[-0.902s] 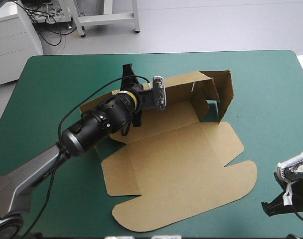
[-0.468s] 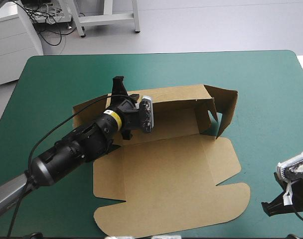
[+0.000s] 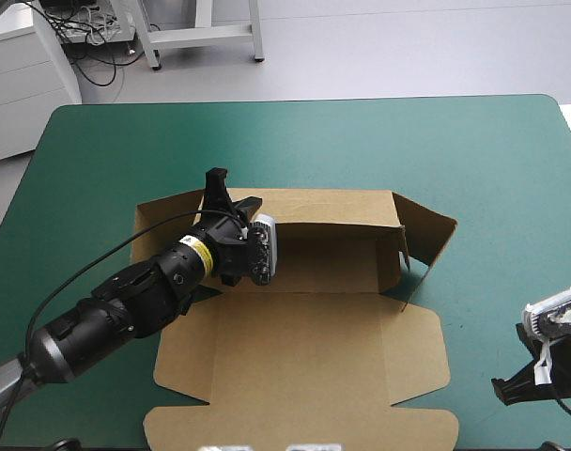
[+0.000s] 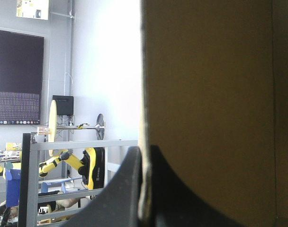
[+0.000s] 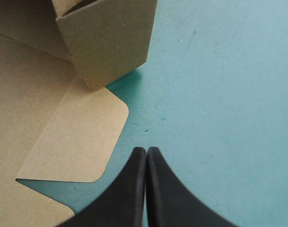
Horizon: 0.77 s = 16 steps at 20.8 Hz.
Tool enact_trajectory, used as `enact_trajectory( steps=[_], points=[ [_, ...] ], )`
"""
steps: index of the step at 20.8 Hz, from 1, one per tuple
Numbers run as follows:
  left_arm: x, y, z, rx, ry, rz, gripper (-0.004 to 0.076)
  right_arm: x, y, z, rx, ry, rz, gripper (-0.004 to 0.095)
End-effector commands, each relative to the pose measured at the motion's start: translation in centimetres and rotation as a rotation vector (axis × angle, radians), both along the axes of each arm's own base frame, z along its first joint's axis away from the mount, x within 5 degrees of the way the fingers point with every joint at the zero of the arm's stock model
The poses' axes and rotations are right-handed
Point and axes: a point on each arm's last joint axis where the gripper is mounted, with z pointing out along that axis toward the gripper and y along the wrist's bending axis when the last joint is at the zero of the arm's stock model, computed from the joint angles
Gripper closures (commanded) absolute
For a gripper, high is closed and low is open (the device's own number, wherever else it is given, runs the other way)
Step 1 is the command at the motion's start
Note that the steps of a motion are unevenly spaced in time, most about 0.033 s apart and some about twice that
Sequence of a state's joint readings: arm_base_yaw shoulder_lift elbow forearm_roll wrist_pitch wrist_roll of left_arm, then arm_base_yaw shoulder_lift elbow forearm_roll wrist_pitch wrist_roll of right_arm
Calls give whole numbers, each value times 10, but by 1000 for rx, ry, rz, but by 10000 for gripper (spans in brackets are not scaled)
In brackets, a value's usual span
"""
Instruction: Fold the box
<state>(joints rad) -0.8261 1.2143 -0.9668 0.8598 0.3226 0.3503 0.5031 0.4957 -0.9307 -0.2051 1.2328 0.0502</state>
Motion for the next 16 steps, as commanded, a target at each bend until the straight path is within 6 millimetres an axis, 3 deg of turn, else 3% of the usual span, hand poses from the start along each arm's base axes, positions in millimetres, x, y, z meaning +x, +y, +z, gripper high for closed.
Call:
enact_trajectory(
  steps=[1, 7, 16],
  points=[
    [1, -8, 9, -34, -42, -46, 756, 4, 0, 10, 20, -70, -9, 926],
    [17, -21, -20, 19, 59, 1, 756, 4, 1, 10, 21, -73, -8, 926],
    [21, -20, -28, 29, 89, 59, 756, 9, 5, 22, 72, -199, 15, 905]
  ],
)
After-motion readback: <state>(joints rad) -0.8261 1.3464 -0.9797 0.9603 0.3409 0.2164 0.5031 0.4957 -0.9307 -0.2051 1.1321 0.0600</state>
